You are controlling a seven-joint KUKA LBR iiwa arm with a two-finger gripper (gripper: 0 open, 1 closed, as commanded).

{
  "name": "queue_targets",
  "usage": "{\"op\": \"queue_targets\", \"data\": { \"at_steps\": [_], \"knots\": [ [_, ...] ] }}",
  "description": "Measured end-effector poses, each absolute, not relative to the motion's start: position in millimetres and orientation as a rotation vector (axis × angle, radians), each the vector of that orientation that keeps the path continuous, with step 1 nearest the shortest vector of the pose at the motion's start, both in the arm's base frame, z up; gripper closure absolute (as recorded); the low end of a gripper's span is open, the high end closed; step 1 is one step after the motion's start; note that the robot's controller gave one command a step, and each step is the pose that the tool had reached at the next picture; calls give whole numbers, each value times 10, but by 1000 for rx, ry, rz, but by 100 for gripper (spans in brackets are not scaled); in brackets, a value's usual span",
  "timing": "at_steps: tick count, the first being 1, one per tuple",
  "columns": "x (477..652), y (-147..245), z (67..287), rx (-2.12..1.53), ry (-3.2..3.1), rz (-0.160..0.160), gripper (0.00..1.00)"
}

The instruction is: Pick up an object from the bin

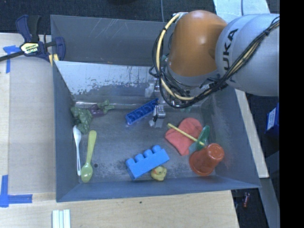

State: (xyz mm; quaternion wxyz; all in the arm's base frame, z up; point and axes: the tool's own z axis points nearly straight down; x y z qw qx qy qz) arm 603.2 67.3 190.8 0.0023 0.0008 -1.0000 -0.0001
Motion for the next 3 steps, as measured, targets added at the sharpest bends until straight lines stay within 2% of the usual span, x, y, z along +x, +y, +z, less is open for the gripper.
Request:
{"op": "queue_targets", "data": {
  "at_steps": [1,2,3],
  "knots": [
    [6046,667,1960,-1,-3145,-1,0],
    [6218,592,1007,-203,-3141,-3,0],
    [6223,577,1001,-237,-3143,-4,0]
  ]
}}
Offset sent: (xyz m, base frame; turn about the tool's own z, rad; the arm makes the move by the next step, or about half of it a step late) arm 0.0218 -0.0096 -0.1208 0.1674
